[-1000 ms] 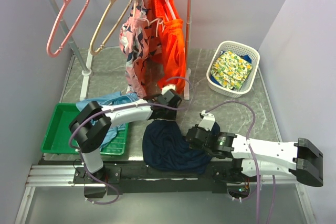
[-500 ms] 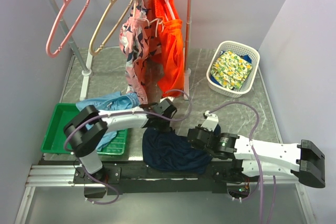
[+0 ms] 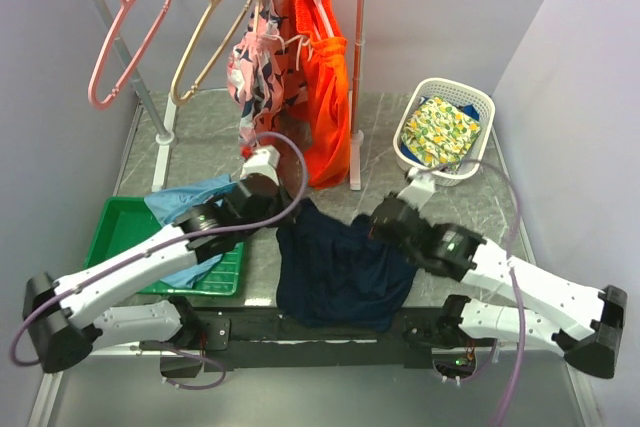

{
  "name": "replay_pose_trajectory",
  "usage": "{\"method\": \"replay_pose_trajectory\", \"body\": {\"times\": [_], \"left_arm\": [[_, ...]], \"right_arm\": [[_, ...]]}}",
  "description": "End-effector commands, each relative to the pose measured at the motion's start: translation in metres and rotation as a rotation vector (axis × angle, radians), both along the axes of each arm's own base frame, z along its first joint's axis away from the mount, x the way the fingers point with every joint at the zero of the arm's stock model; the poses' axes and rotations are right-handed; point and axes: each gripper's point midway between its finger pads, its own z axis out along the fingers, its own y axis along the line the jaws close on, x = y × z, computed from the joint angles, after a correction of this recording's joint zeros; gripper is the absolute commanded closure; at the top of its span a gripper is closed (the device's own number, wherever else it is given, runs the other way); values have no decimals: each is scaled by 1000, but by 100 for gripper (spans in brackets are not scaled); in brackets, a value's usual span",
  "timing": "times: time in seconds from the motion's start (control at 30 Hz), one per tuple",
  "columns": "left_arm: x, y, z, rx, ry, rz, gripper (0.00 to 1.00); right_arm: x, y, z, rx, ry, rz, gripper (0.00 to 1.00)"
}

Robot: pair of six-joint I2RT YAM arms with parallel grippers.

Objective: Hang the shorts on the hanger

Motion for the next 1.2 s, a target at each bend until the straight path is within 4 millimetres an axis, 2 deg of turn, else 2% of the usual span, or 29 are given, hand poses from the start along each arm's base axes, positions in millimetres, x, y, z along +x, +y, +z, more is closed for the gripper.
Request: {"method": "replay_pose_trajectory", "body": {"times": [0.0, 0.03, 0.07, 0.1, 0.13, 0.17, 0.23, 0.27, 0.33, 0.4, 0.43, 0.47, 0.5, 0.53, 0.57, 0.6, 0.63, 0.67, 0.7, 0.73, 0.77, 0.83, 0.9, 0.93, 0.97, 1.03, 1.07, 1.13, 1.17], "left_arm": [[34, 10, 93, -131, -224, 138, 99], [37, 10, 108, -141, -254, 144, 99], [41, 12, 143, -179, -309, 158, 99], [44, 12, 155, -157, -335, 155, 99], [46, 13, 171, -166, -362, 158, 99], [45, 15, 204, -208, -410, 160, 99], [43, 18, 226, -216, -449, 151, 99], [41, 20, 241, -236, -472, 149, 99], [37, 25, 248, -245, -485, 146, 99], [31, 27, 236, -239, -464, 132, 99], [26, 23, 226, -241, -443, 98, 99], [25, 18, 192, -201, -393, 74, 99], [17, 19, 181, -225, -367, 59, 99], [7, 9, 168, -260, -340, -10, 99], [2, 5, 113, -205, -268, -43, 99], [-10, 7, 101, -246, -242, -60, 99], [-16, 6, 79, -251, -212, -73, 99], [-27, 5, 28, -223, -137, -111, 99], [-37, 6, 16, -259, -103, -115, 99], [-45, 6, -2, -264, -72, -128, 99], [-57, 8, -37, -250, -22, -147, 99], [-76, 7, -52, -292, 24, -158, 99], [-87, 12, -72, -286, 68, -150, 96], [-89, 15, -76, -277, 79, -144, 88], [-89, 17, -78, -270, 84, -139, 67], [-90, 24, -86, -227, 105, -114, 44], [-88, 26, -81, -218, 101, -95, 38], [-85, 41, -89, -142, 117, -39, 37], [-82, 43, -79, -136, 112, -20, 37]], "right_arm": [[35, -14, 92, 56, -184, -30, 100], [43, -20, 129, 79, -246, -45, 100], [47, -24, 146, 79, -269, -55, 100], [52, -25, 159, 68, -282, -64, 100], [54, -32, 199, 88, -349, -77, 100], [55, -35, 212, 82, -365, -86, 100], [54, -42, 246, 96, -419, -99, 100], [53, -48, 253, 92, -430, -115, 100], [50, -55, 256, 95, -441, -131, 100], [43, -58, 245, 106, -435, -121, 100], [43, -53, 212, 85, -379, -108, 100], [41, -49, 194, 94, -352, -94, 100], [31, -44, 181, 143, -331, -46, 100], [28, -36, 124, 118, -239, -24, 100], [26, -28, 106, 161, -228, -5, 100], [13, -21, 93, 231, -213, 55, 96], [5, -19, 27, 213, -116, 62, 91], [2, -10, 15, 280, -116, 84, 76], [-6, -6, 3, 334, -109, 109, 72], [-22, 0, -48, 352, -1, 141, 69], [-25, 4, -56, 399, 3, 150, 63], [-39, 5, -90, 397, 75, 152, 55], [-45, -2, -103, 356, 101, 122, 48], [-41, -8, -98, 330, 76, 93, 43], [-45, -13, -101, 286, 84, 92, 42], [-40, -14, -79, 253, 43, 92, 42], [-37, -17, -78, 196, 33, 84, 42], [-28, -13, -55, 143, -16, 103, 42], [-23, -10, -58, 75, -13, 99, 42]]}}
